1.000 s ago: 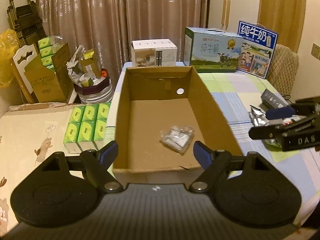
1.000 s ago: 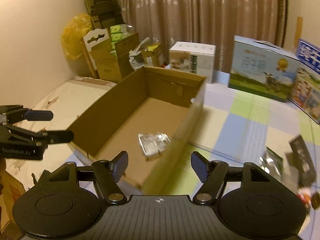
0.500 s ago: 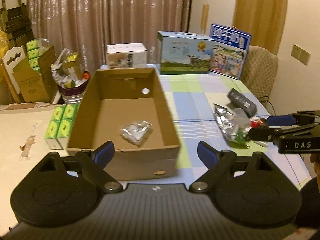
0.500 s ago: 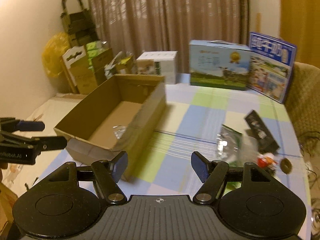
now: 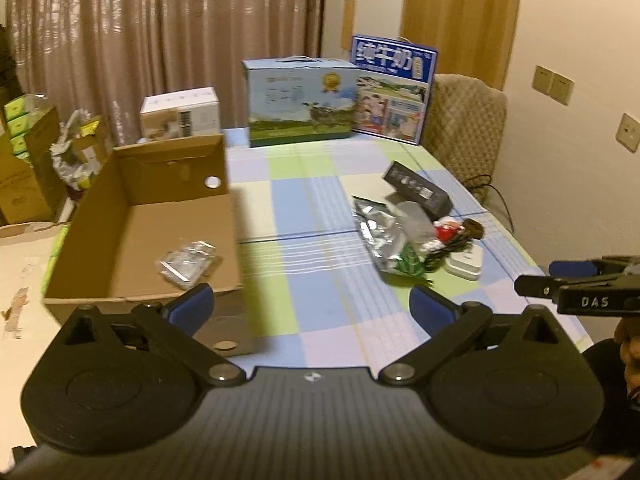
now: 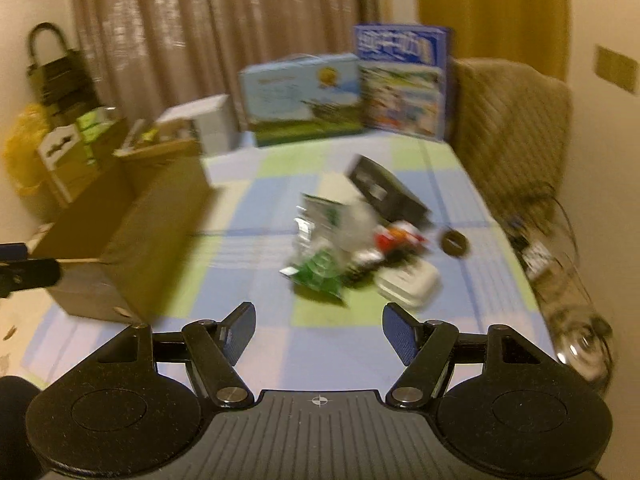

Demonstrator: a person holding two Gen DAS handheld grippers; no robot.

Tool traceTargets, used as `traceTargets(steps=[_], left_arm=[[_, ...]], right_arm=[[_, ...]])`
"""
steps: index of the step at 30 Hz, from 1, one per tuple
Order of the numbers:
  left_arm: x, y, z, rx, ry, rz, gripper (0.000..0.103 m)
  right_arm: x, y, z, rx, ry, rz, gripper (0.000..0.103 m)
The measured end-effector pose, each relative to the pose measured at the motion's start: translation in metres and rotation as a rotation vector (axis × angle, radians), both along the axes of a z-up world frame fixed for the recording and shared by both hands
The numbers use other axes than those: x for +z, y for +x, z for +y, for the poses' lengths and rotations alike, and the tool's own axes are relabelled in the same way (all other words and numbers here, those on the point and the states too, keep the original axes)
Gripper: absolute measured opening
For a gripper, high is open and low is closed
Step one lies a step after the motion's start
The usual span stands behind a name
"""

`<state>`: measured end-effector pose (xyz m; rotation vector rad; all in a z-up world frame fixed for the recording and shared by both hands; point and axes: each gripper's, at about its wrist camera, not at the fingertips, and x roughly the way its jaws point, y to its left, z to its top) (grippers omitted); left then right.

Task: Organize objects
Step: 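Move both grippers back toward the remaining items on the table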

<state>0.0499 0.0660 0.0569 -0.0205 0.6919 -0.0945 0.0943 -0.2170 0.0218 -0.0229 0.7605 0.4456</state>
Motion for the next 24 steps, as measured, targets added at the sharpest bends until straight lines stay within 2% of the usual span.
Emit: traceTargets(steps=[6,16,24], left_arm=[[-0.013,0.017,-0.025,-0.039,-0.015,0.015,0.102],[-0.048,0.064,-0.061,-0.082,-0.015,0.036,0.102],[-0.086,0.111,-0.073,-0.091,-0.016,0.057,0.102]], right_arm=[[-0.008,0.007,-0.025,-0.057,0.007,-0.001,0.067],[-0.027,0.045,-0.030,-0.097,-0.001,0.014,0.067],[-0.056,0.089,-0.020,-0.052,-0.035,0.044,0.067]])
